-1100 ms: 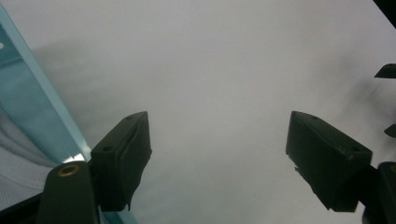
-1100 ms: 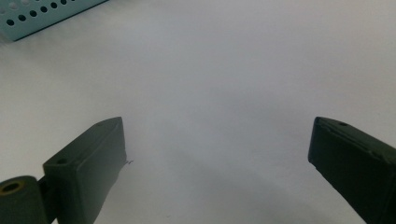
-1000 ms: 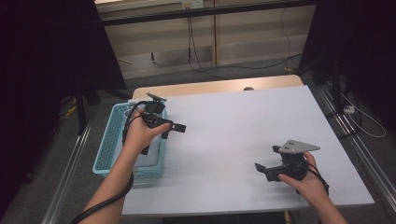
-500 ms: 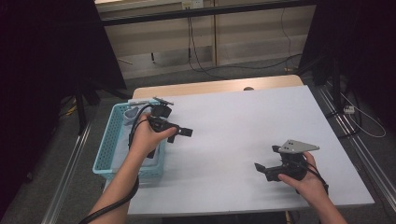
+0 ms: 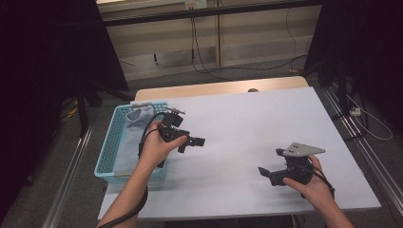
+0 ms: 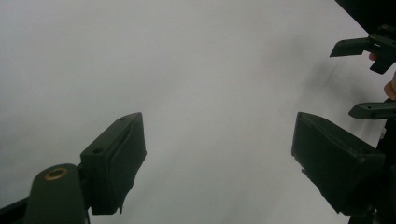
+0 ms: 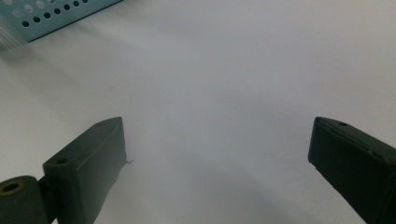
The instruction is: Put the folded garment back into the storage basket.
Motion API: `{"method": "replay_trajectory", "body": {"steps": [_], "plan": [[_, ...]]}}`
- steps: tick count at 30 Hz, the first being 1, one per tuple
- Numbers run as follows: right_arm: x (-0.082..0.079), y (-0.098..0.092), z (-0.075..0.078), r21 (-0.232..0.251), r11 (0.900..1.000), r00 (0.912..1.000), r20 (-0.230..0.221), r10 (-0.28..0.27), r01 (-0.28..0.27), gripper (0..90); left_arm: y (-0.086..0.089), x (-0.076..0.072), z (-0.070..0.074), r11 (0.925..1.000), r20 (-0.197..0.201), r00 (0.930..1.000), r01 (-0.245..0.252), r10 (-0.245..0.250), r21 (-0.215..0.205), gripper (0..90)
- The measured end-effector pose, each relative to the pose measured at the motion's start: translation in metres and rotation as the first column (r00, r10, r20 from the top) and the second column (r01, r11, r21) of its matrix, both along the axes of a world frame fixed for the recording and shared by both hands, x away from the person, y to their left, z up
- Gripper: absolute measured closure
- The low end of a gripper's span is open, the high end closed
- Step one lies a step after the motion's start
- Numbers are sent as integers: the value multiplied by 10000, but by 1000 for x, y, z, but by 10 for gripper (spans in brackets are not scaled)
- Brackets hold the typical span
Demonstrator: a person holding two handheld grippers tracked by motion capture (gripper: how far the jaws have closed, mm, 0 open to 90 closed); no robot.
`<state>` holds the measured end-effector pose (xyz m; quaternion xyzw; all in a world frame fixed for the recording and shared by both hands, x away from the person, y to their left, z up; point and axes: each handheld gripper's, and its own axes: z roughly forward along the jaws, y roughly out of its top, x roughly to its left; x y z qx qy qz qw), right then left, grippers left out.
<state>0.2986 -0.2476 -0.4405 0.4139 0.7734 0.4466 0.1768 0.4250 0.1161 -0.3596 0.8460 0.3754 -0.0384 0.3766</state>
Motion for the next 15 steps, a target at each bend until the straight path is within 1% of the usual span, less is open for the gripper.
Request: {"method": "replay_trajectory", "body": {"steps": [2,3,4,5,6,7,9,12,14,15], "plan": [[0,1,-1,-80,10000,9999,-96,38,-39,40,-1,-3,-1,10000,96,9999,56,-56,-70,168],[0,1,-2,-101,9999,9999,-137,51,-52,41,-1,-4,-2,9999,190,9997,170,-170,2,168],[0,1,-2,-173,9998,9998,-167,55,-57,41,-2,-6,-3,9998,219,9996,178,-177,-30,165],[0,1,-2,-218,9997,9998,-197,51,-55,40,-3,-7,-3,9997,270,9993,257,-258,29,159],[0,1,-3,-191,9998,9997,-258,13,-17,41,-4,-9,-4,9996,308,9991,292,-293,21,158],[-1,1,-3,-126,9999,9995,-321,-15,11,41,-5,-10,-5,9995,309,9990,312,-311,-24,158],[-2,-1,-3,-145,9999,9990,-443,-88,82,40,-6,-14,-8,9992,335,9987,397,-395,-49,158],[-5,-4,-3,-224,9997,9988,-481,-77,66,40,-9,-20,-11,9986,359,9980,521,-522,44,154],[-7,-6,-3,-228,9997,9987,-518,-29,18,39,-9,-24,-12,9974,498,9961,721,-722,28,154],[-8,-7,-3,-250,9997,9988,-495,-37,25,39,-9,-26,-13,9963,531,9949,860,-854,-81,150]]}}
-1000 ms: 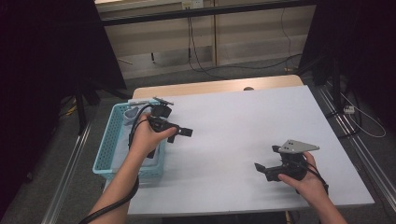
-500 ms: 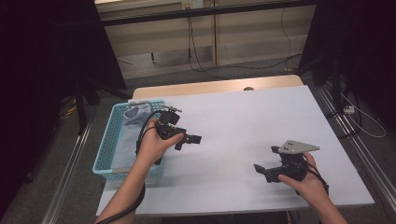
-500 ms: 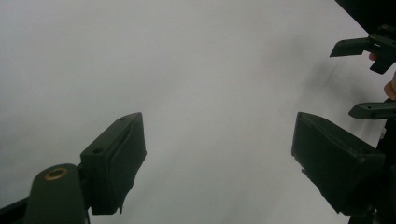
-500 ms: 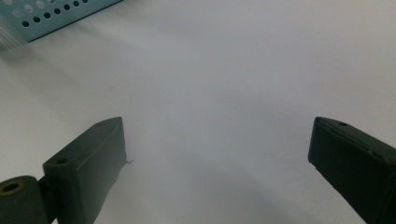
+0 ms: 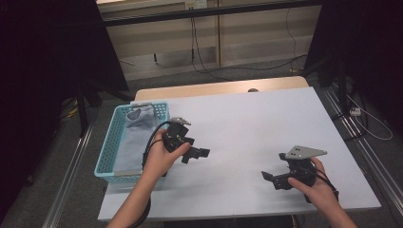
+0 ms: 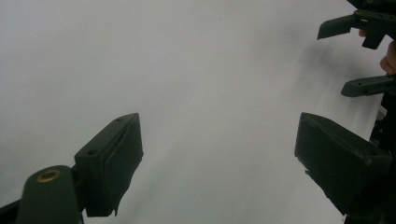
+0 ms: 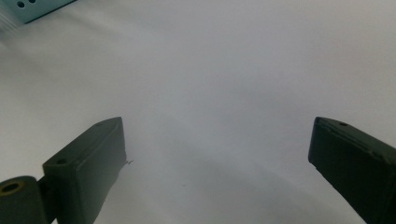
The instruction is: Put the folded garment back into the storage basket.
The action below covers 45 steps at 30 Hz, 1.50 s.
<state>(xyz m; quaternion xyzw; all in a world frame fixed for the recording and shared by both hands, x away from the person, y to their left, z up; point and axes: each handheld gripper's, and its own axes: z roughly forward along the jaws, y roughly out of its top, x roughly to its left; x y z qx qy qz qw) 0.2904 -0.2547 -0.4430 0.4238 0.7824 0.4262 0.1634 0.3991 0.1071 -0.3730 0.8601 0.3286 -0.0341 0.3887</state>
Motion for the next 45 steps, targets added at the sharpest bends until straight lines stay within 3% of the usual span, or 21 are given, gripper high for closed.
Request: {"method": "replay_trajectory", "body": {"steps": [4,12,19,23,35,45], "plan": [[-3,-3,2,77,10000,10000,2,3,-3,39,0,-7,-4,9998,231,9996,156,-153,-140,144],[-6,-6,1,-2,9999,9999,16,120,-120,39,3,-15,-11,9997,134,9996,245,-244,-98,143],[-9,-10,1,38,9999,9999,-84,119,-118,40,8,-23,-19,9988,-2,9997,249,-250,-415,143],[-10,-12,0,29,9999,9998,-157,119,-119,39,10,-26,-24,9989,-57,9996,289,-291,-362,143],[-13,-14,-2,19,9999,9999,17,104,-104,41,13,-36,-34,9963,-109,9969,775,-779,-382,143],[-13,-14,-3,-12,10000,9999,125,26,-26,41,19,-45,-49,9958,-190,9970,745,-756,-528,143]]}}
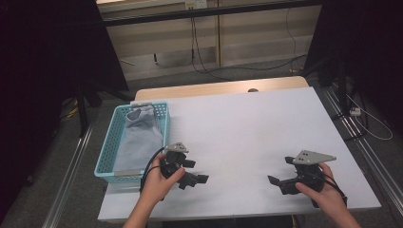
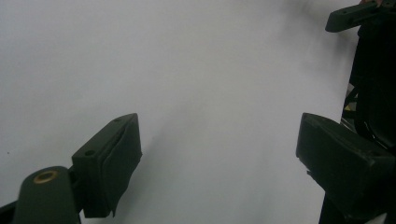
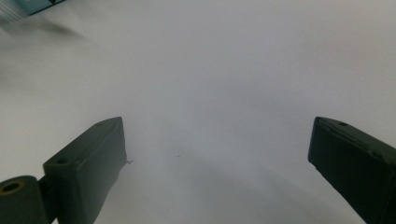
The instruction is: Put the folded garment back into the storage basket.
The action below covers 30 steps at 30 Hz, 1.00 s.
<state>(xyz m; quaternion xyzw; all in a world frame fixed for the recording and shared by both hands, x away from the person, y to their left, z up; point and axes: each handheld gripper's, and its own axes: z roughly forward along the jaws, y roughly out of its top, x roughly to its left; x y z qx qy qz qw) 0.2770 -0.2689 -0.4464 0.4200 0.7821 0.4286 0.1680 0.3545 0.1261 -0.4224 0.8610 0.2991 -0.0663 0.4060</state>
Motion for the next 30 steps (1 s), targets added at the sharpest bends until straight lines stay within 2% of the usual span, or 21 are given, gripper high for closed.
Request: {"method": "replay_trajectory", "body": {"steps": [2,6,15,18,30], "plan": [[0,0,0,-104,9999,10000,22,-11,12,42,2,0,-1,10000,-15,10000,12,-12,38,143],[0,0,-2,-177,9998,10000,-5,-3,3,42,7,-2,-3,9998,-57,10000,-73,72,-177,143],[0,-2,-4,-331,9994,10000,83,-24,27,42,14,-7,-9,10000,53,10000,43,-43,-84,143],[0,-3,-4,-329,9994,9999,91,-51,54,42,14,-9,-10,9999,239,9996,122,-121,-42,143],[4,-7,-8,-405,9991,9999,32,-136,137,41,12,-9,-13,9999,315,9995,86,-89,93,133]]}}
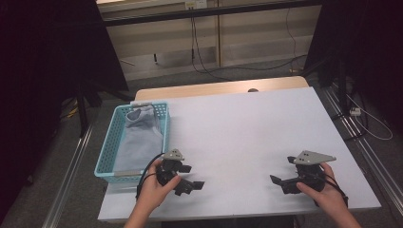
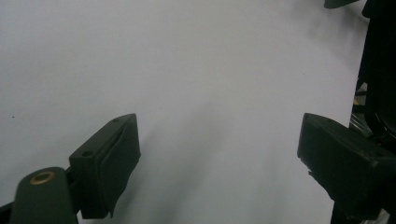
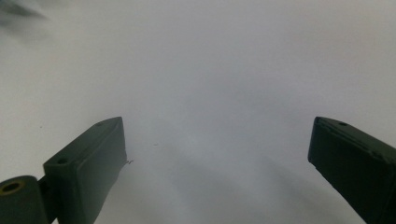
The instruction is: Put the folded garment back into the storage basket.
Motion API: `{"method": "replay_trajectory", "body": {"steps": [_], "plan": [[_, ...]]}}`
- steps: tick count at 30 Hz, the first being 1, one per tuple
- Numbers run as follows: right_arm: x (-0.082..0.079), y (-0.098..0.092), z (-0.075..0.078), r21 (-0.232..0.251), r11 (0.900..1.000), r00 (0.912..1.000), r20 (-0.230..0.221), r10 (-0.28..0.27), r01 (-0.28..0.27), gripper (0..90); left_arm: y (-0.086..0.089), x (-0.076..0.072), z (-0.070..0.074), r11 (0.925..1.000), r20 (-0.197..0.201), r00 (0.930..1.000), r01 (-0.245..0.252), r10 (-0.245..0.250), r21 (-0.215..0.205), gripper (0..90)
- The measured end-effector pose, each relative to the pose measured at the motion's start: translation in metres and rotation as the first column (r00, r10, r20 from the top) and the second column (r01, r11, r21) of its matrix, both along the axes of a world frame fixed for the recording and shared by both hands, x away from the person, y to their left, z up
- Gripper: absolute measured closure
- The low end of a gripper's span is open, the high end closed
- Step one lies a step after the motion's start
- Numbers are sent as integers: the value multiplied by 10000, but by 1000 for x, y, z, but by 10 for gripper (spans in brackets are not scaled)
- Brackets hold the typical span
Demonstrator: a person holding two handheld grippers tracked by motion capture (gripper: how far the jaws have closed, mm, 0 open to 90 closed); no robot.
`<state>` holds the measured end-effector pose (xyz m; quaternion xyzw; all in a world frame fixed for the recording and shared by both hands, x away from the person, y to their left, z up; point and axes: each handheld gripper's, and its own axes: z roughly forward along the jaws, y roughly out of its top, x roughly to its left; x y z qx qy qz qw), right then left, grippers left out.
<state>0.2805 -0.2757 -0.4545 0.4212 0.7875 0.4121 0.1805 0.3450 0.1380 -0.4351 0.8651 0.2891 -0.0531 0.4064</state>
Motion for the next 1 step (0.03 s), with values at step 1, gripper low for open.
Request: {"method": "replay_trajectory", "body": {"steps": [1], "plan": [[1,0,0,-10,10000,10000,3,-8,8,42,0,0,0,10000,7,10000,-7,7,3,133]]}}
